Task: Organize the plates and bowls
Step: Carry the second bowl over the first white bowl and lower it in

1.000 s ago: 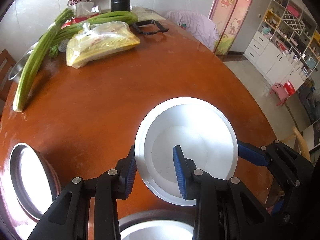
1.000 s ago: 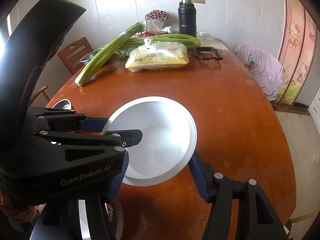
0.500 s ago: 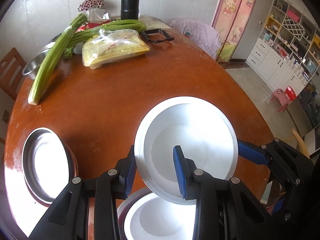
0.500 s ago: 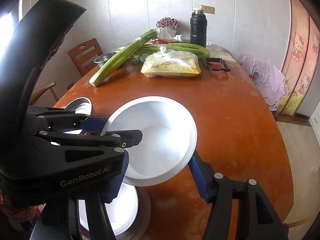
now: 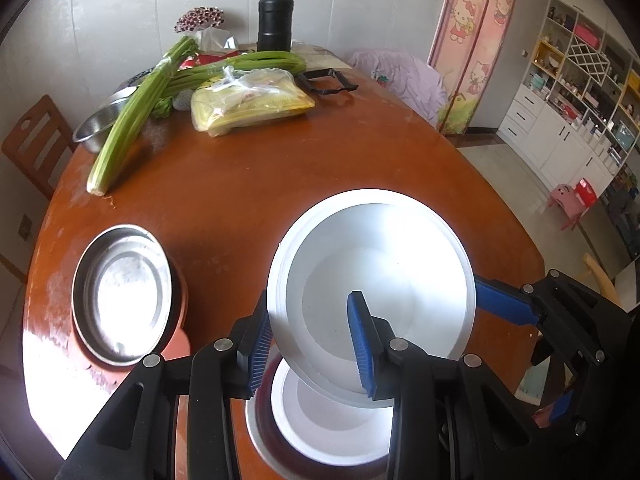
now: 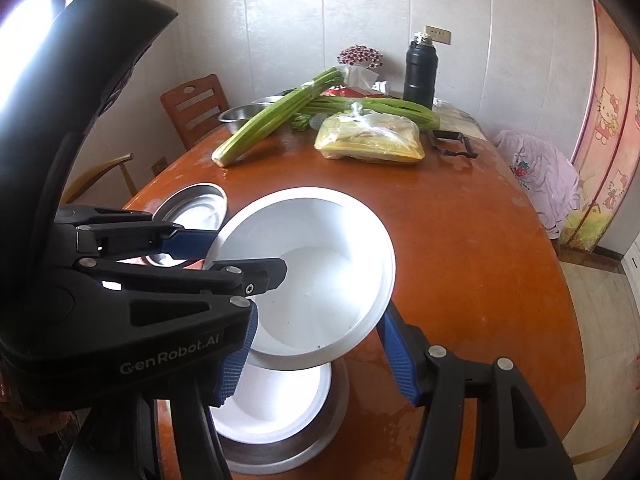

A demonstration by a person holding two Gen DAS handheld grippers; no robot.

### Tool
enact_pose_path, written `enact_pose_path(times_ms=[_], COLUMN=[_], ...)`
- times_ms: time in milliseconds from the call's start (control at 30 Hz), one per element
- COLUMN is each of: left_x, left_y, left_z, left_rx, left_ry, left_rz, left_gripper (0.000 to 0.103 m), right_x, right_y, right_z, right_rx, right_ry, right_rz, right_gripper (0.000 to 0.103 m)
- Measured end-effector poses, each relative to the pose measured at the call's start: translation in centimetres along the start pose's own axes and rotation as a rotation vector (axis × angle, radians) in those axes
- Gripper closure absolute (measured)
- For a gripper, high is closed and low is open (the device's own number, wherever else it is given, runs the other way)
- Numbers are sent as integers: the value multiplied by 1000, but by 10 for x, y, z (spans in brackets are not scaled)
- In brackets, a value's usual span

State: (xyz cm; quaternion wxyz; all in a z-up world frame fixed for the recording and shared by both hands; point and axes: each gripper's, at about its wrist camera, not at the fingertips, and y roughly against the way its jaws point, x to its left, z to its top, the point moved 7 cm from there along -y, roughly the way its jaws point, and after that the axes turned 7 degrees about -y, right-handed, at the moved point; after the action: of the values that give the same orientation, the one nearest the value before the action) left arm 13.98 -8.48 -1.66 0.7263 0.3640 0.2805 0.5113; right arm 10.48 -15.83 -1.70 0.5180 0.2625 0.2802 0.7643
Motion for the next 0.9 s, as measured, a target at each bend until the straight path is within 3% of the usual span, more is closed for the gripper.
enact_pose_path(times_ms=[467, 900], left_x=[1, -4], left_y=[0, 0], left_z=[-42, -53], left_rx=[37, 45], left_ry=[19, 14], left_rz=[26, 46], left_gripper=[65, 64], right_x=[20, 26], right_y=[-3, -2], right_z=[-33, -48], right_rx=[56, 70], right_ry=[45, 63], right_rz=[41, 54], right_gripper=[41, 41])
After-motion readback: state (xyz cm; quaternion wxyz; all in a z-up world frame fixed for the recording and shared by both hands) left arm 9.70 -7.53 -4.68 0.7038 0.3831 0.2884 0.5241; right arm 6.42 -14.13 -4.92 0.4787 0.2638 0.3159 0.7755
